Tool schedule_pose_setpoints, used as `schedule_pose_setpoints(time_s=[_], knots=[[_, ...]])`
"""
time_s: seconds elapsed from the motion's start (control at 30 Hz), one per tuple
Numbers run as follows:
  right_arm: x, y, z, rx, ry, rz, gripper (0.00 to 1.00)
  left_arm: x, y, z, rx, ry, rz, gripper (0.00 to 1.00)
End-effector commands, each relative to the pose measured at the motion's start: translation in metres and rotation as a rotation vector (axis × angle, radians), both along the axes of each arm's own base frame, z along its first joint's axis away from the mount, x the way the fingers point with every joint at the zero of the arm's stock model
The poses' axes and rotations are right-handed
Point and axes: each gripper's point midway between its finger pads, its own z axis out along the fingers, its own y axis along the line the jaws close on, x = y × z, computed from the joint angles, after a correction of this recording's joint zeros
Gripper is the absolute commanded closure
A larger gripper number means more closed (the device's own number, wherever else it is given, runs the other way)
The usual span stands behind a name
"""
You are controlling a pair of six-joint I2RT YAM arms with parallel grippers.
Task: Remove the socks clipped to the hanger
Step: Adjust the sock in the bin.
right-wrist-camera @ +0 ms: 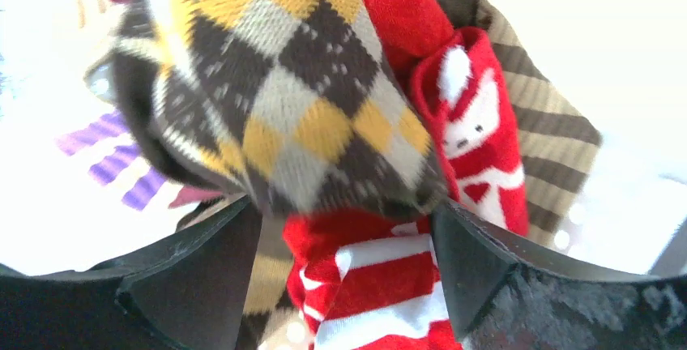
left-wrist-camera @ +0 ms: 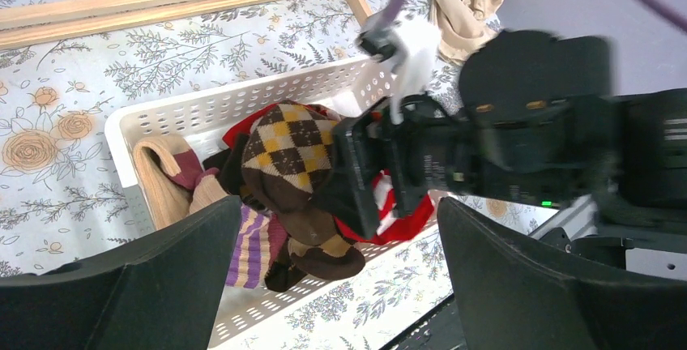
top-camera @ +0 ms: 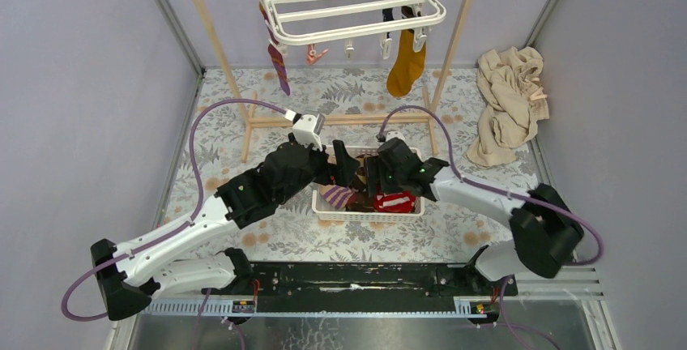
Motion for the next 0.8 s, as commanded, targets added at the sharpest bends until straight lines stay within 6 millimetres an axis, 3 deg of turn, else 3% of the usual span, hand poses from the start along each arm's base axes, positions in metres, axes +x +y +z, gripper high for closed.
schedule_pose_setpoints(time_s=[0.0,0.17,0.27,0.4,0.53,0.67,0.77], knots=[[-0.001,-0.008,0.064,0.021,-0.093,0.044,0.18,0.001,0.000,0.008,-0.013,-0.007,0.004,0.01],[0.004,-0.002,0.108,0.067,-0.155,0.073,0.18,0.002,0.000,0.012,-0.019,-0.015,0.007,0.02],[0.008,0.005,0.107,0.085,-0.165,0.081,0.18,0.003,-0.001,0.013,-0.019,-0.014,0.008,0.01],[0.013,0.020,0.085,0.110,-0.142,0.107,0.18,0.003,-0.002,0.012,-0.017,-0.011,0.007,0.01],[0.012,0.030,0.046,0.109,-0.077,0.124,0.18,0.002,-0.001,0.012,-0.022,-0.007,0.009,0.01],[0.001,0.031,0.000,0.091,0.007,0.129,0.20,0.001,-0.002,0.011,-0.023,-0.002,0.005,0.01],[-0.010,0.023,-0.016,0.081,0.043,0.125,0.20,0.001,-0.001,0.012,-0.025,-0.003,0.005,0.01]])
